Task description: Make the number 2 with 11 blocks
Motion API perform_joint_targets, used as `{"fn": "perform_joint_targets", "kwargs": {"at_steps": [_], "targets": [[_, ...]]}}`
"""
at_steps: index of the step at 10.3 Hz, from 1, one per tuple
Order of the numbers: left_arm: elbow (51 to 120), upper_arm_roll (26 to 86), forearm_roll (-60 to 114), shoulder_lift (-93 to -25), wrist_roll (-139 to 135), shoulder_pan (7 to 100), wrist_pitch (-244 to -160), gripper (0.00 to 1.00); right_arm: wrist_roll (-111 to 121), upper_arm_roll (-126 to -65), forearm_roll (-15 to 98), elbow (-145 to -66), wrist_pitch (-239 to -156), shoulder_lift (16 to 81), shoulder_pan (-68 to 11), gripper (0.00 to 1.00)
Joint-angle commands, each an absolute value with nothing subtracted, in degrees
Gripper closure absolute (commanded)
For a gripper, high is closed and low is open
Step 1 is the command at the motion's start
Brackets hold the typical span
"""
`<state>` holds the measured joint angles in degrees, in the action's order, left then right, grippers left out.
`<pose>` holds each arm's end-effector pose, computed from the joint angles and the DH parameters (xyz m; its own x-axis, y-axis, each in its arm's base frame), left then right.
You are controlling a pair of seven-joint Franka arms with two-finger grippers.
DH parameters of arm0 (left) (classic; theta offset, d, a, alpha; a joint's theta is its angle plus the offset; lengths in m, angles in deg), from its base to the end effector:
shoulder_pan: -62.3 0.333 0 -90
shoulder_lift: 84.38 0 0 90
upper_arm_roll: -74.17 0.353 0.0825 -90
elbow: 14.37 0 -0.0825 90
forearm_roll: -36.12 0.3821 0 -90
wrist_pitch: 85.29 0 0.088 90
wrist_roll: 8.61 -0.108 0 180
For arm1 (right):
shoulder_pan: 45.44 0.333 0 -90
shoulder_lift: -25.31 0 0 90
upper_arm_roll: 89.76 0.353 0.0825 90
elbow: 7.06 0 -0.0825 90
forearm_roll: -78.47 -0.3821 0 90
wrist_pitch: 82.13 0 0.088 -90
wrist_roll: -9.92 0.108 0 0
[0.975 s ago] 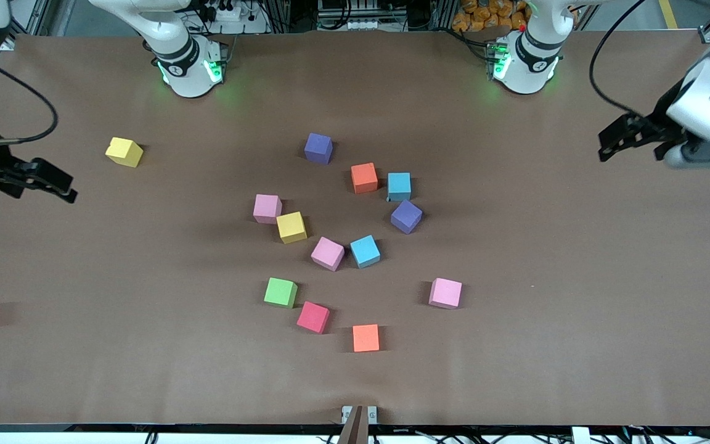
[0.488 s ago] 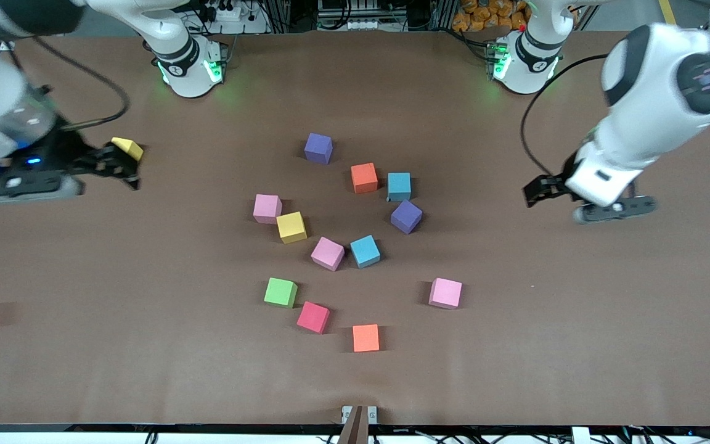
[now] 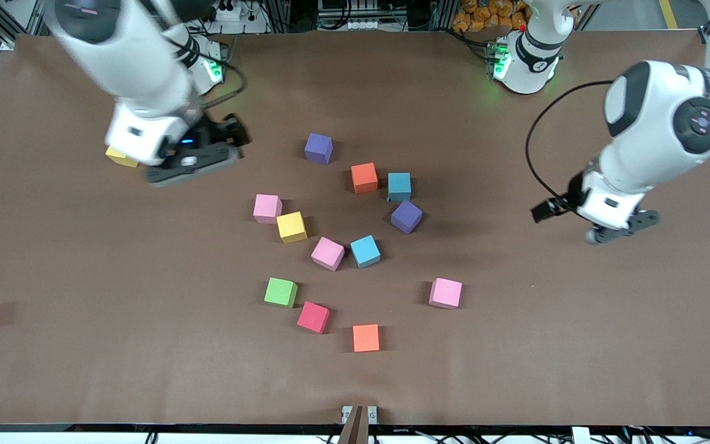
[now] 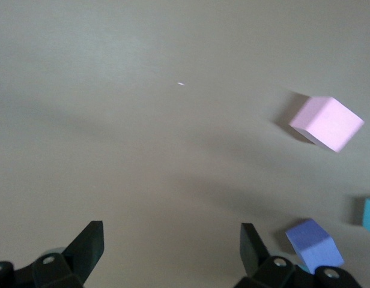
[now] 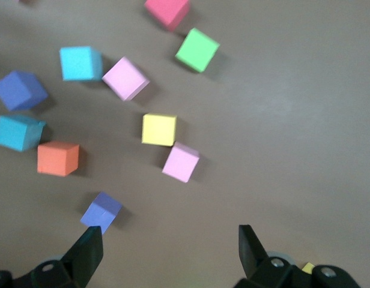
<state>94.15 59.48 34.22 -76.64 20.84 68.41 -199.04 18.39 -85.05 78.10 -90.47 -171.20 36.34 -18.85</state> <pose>0.5850 -0.0844 0.4675 0.9271 0.3688 -0.0663 0.3716 -0.9277 0.0360 0.5262 0.3148 0.6010 0.9177 0.3857 -0.0952 0.3867 -0.9222 -0.0082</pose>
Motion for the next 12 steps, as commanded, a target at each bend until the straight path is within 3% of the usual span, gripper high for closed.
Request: {"fn": "perform_joint_targets", "kwargs": {"at_steps": [1, 4, 6, 9, 12], "targets": [[93.91, 59.05, 35.24, -73.41, 22.86, 69.6, -200.24, 0.0, 16.34, -85.54, 77.33, -90.03, -170.9, 39.45, -15.22, 0.0], [93.13, 59.05, 41.54, -66.47, 29.87, 68.98, -207.7, 0.0, 16.16, -85.63, 77.33, -90.38, -171.6, 43.31, -10.12, 0.0], [90.41, 58.88, 43.59, -64.08, 33.39, 68.46, -207.98, 0.0, 16.16, -85.63, 77.33, -92.3, -174.92, 44.82, -10.11, 0.0], [89.26, 58.7, 43.68, -63.29, 33.58, 67.67, -207.99, 0.0, 17.31, -88.25, 77.24, -101.77, -181.24, 43.34, -10.11, 0.0], [86.97, 58.88, 43.68, -60.3, 33.93, 65.21, -208.07, 0.0, 1.81, -90.89, 77.33, -109.0, -189.78, 42.72, -10.63, 0.0]]}}
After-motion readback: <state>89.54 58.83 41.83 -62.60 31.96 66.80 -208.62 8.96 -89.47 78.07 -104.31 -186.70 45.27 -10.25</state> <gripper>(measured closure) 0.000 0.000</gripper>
